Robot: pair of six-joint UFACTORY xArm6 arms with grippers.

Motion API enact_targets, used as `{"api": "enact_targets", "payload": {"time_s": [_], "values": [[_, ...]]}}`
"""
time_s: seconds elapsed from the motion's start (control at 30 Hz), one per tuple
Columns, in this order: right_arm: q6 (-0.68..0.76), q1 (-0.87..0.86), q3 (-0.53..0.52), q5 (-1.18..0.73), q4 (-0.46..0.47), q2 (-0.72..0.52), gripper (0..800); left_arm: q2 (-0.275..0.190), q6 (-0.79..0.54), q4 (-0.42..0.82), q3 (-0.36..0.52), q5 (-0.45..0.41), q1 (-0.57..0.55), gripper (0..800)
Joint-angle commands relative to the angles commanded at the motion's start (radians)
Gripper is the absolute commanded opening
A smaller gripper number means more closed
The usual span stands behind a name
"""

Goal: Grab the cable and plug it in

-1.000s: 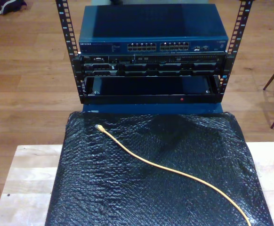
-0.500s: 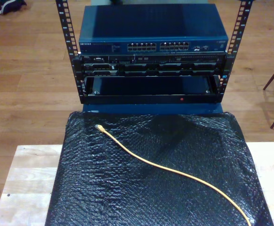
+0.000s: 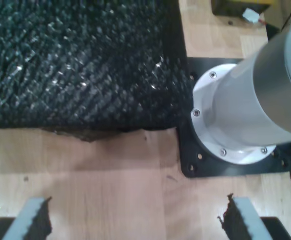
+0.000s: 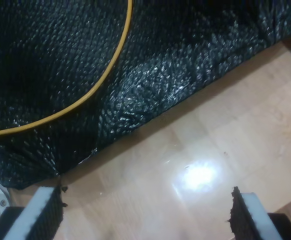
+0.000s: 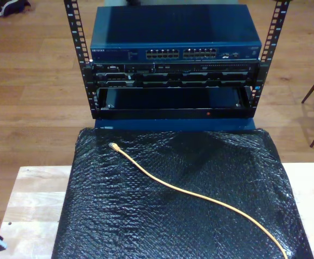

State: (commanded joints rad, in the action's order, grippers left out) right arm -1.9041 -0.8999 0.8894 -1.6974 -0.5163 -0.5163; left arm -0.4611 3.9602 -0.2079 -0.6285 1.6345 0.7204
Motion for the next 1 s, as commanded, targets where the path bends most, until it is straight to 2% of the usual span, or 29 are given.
{"api": "enact_targets", "payload": {"time_s": [0.37,0.6,1.0], "values": [[0.146,0.153,0.101,0.008,0.0,0.0,784,0.018,0.087,-0.02,0.0,-0.009,-0.044,800],[0.235,0.264,0.16,0.026,-0.002,0.003,784,0.018,0.121,-0.084,0.002,-0.011,-0.058,800],[0.402,0.525,0.18,0.169,0.0,0.038,781,0.032,0.161,-0.109,0.006,-0.038,-0.089,800]]}}
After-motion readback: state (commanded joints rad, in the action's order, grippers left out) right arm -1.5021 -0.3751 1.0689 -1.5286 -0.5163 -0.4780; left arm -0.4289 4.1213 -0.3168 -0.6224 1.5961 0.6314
